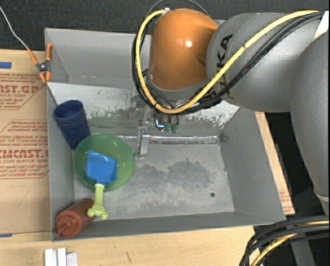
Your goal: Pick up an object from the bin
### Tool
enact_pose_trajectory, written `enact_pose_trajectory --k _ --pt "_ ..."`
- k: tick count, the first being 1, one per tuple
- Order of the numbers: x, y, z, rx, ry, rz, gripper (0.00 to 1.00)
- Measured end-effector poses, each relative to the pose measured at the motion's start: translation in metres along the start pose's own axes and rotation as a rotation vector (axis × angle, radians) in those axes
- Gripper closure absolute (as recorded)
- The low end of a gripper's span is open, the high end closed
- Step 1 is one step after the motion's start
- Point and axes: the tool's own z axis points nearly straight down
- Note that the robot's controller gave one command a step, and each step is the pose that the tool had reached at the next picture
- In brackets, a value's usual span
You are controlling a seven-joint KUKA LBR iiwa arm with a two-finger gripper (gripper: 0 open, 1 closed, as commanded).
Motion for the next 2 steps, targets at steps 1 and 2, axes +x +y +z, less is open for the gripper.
enact_pose_trajectory --k 1,2 --pt "-0.001 -0.001 -0.005 -0.001 -0.008 0.003 0.0" --pt "0.023 0.023 0.091 -0.002 -0.005 0.23 0.0"
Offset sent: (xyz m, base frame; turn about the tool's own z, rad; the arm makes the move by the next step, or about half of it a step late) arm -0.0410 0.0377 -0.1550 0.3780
